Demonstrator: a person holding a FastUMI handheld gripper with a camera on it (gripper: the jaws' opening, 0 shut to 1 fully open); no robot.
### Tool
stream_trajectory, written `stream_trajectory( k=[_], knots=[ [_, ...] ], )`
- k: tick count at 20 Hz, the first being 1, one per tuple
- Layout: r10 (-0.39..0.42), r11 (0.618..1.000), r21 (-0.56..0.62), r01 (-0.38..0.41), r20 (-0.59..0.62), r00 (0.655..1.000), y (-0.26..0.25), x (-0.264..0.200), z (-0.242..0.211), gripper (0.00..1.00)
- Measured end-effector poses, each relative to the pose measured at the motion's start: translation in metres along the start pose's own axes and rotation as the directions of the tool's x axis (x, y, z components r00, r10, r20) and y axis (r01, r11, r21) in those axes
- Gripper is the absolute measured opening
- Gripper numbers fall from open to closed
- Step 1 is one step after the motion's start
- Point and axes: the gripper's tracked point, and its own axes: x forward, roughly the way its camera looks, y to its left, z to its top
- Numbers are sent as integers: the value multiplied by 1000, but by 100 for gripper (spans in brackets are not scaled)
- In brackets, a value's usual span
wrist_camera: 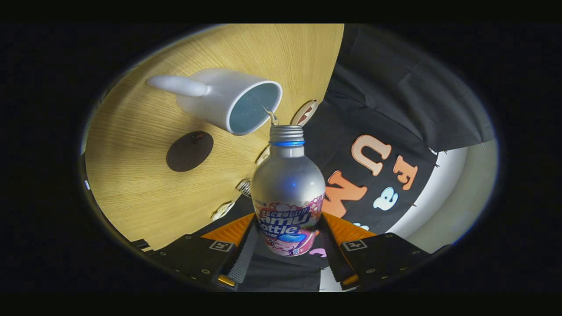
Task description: Take the bottle from table, then pour the juice into the cup, finally place the bottle on the coaster
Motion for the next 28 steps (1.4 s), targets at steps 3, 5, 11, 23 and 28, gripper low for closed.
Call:
stream_trajectory(
  k=[3,5,11,23,28],
  knots=[
    [-4,1000,-9,4,0,1000,-2,2,0,74],
    [-9,1000,-28,9,0,1000,-4,2,1,74],
    [-6,998,-57,7,8,1000,-4,1,1,74],
    [28,999,-20,-28,6,1000,3,1,1,74],
    [152,969,195,-150,8,988,36,3,1,74]
  ],
)
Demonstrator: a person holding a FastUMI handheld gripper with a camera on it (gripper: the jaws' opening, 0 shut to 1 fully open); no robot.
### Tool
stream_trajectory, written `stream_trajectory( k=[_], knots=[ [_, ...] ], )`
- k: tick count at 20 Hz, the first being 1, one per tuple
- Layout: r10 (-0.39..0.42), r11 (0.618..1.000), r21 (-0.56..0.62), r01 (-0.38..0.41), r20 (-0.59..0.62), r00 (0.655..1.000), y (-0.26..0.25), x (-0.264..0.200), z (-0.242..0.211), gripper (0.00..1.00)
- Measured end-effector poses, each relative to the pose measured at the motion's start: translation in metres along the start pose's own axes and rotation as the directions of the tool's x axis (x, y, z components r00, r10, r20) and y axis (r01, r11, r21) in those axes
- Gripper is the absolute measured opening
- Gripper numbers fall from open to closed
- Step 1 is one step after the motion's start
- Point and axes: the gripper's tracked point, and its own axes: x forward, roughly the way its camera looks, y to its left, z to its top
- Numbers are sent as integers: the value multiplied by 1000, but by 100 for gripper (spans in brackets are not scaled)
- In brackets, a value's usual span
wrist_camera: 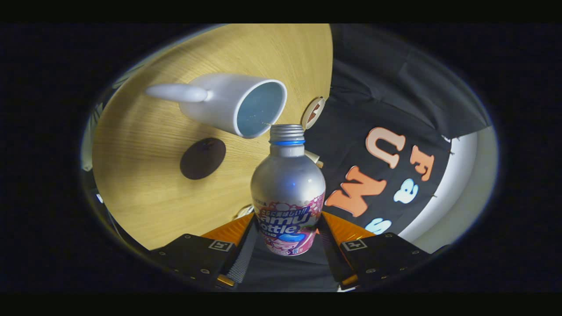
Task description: Take the bottle from table, then pour the juice into the cup, finally place the bottle on the coaster
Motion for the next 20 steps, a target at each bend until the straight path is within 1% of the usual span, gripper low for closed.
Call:
stream_trajectory(
  k=[3,5,7,10,13,14,15,16,18,20],
  knots=[
    [-13,999,49,13,10,1000,-2,-5,6,75],
    [10,991,133,-12,14,1000,6,-3,5,75],
    [19,971,237,-21,10,1000,8,-2,2,75],
    [51,913,405,-54,18,999,14,-1,-3,75],
    [78,840,535,-88,41,996,19,-4,-6,75],
    [85,811,576,-99,51,995,20,-7,-7,75],
    [102,773,623,-121,66,993,25,-7,-7,75],
    [119,724,676,-141,79,990,30,-7,-7,75],
    [129,602,781,-165,108,986,36,-7,-9,75],
    [139,479,857,-191,140,980,43,-5,-10,75]
  ],
)
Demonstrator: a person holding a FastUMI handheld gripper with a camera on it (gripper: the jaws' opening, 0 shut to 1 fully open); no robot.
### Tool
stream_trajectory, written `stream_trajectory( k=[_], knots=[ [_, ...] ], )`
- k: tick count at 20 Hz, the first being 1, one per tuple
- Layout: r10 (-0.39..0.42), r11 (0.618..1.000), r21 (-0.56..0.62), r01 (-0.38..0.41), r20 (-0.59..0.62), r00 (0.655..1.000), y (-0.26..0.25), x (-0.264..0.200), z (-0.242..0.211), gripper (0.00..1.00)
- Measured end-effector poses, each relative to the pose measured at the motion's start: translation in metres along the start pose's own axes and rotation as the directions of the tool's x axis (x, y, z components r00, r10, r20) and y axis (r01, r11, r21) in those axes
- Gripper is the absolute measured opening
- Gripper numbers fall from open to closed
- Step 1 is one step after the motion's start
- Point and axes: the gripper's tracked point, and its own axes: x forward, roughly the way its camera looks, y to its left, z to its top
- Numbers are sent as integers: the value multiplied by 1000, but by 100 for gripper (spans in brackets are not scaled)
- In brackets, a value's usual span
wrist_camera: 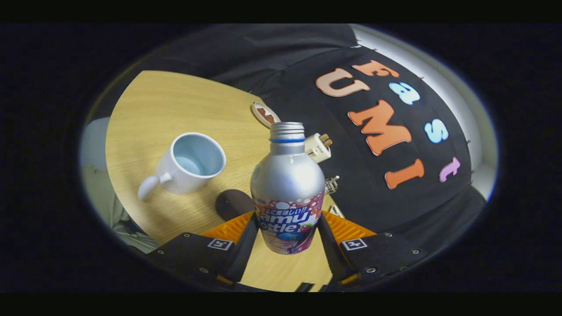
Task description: Take the bottle from table, then pour the juice into the cup, finally place the bottle on the coaster
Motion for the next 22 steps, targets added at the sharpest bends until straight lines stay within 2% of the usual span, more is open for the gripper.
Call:
stream_trajectory(
  k=[3,6,11,14,15,22],
  knots=[
    [12,986,164,-14,14,1000,-4,5,-10,75],
    [15,941,337,-31,50,999,-11,6,-14,75],
    [19,793,603,-87,118,993,-14,18,-15,75],
    [25,688,712,-138,167,986,-11,24,-9,75],
    [28,666,731,-151,178,984,-9,27,-6,75],
    [71,623,759,-188,185,980,18,58,-3,75]
  ],
)
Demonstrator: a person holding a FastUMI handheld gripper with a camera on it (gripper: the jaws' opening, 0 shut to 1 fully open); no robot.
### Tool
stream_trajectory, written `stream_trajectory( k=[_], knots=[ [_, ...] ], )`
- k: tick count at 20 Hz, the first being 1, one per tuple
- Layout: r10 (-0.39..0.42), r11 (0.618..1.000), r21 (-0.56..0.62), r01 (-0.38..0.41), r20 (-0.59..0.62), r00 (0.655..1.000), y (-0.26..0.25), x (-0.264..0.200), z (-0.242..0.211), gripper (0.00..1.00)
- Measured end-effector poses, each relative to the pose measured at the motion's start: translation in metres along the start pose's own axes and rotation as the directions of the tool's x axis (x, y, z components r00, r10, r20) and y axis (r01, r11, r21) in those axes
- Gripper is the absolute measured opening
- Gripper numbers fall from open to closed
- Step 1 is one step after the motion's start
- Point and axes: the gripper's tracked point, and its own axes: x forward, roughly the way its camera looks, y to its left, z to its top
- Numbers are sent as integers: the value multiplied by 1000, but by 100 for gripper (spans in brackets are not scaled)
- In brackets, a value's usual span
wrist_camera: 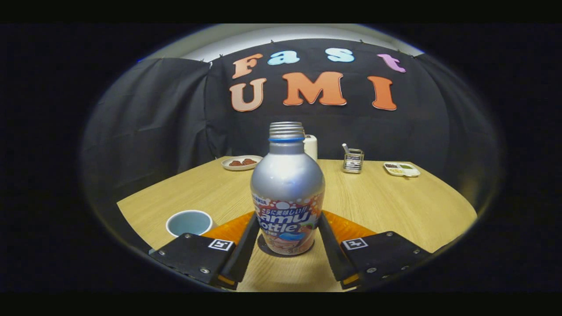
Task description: Take the bottle from table, then pour the juice into the cup, finally place the bottle on the coaster
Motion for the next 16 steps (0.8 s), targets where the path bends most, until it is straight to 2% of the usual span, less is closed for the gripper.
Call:
stream_trajectory(
  k=[6,16],
  knots=[
    [-4,1000,19,5,-43,999,4,23,-19,75],
    [-8,1000,19,9,-53,999,10,12,-28,81]
  ],
)
